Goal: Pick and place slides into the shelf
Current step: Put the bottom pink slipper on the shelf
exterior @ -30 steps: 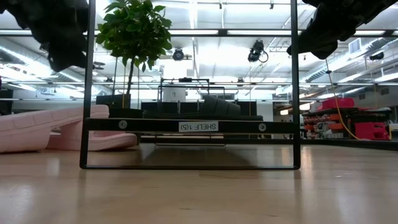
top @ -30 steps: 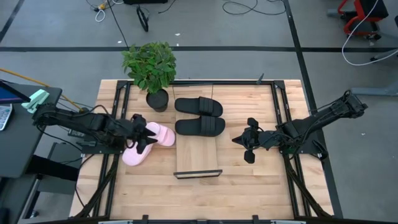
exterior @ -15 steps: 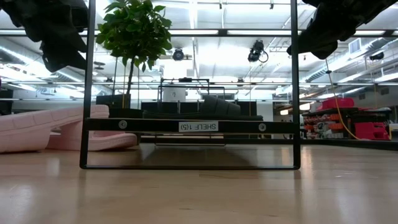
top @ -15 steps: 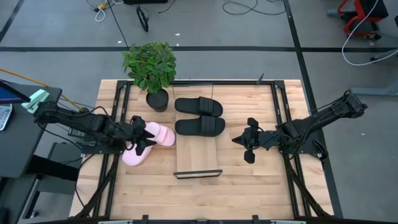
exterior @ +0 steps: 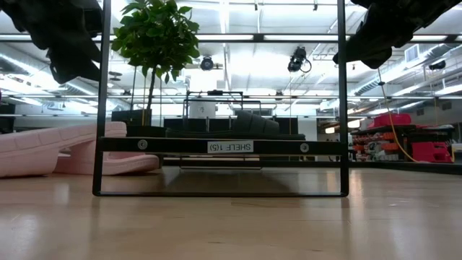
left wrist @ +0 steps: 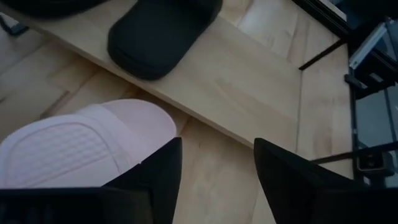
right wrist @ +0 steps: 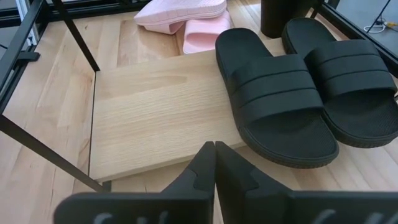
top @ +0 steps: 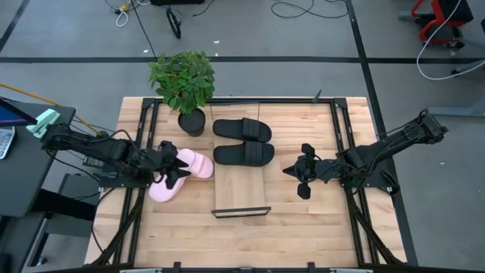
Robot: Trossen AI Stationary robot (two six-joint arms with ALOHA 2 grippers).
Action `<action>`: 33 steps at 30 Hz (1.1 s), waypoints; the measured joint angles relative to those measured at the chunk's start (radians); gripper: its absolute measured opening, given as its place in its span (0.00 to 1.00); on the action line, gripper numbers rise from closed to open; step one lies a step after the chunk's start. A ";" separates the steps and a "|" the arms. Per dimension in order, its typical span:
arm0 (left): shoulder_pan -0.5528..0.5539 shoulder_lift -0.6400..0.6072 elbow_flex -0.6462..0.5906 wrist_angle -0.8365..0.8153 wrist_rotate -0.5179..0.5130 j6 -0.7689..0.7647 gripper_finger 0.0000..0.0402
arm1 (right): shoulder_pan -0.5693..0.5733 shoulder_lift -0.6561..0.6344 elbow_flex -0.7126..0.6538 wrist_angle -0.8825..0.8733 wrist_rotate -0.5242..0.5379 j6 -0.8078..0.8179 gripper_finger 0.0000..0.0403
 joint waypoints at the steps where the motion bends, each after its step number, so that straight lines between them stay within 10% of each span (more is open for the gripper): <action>1: 0.000 0.000 0.000 -0.005 -0.006 0.000 0.52 | 0.000 0.000 0.000 0.000 0.000 0.000 0.03; 33: 0.000 0.051 -0.001 -0.180 -0.049 -0.092 0.70 | 0.000 0.000 0.000 0.000 0.000 0.003 0.04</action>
